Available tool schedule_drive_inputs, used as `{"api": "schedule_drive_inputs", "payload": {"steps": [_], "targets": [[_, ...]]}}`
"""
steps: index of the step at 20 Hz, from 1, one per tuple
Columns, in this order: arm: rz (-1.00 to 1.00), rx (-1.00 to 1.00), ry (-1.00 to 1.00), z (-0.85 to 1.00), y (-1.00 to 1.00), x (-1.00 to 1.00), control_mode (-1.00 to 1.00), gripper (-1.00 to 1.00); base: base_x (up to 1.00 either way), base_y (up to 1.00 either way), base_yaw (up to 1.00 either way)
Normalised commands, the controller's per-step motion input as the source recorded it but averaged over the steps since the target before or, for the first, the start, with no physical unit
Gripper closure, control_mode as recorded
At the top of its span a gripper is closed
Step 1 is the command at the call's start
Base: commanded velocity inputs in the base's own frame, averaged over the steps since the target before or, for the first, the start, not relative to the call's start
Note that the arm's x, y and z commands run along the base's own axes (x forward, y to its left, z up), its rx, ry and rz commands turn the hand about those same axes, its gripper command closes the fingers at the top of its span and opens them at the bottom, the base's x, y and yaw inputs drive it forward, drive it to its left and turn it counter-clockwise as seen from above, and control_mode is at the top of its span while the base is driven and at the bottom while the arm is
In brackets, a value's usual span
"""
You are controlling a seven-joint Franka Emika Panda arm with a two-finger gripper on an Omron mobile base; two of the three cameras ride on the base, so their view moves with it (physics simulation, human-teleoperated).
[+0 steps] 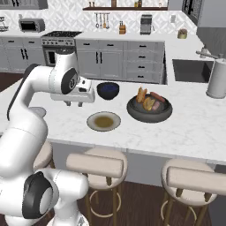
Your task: Place one bun and one sausage from the bowl on each plate.
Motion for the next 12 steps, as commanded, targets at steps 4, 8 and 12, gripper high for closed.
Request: {"api": "schedule_drive_inputs", "payload": {"steps": [4,8,12], "targets": [[0.0,0.0,0.0,0.0,0.0,0.0,1.0,-1.0,0.18,0.14,0.0],[0.0,0.0,0.0,0.0,0.0,0.0,1.0,-1.0,0.61,0.48,0.0],[0.0,0.0,0.0,0.0,0.0,0.0,1.0,-1.0,0.82,0.22,0.0]]}}
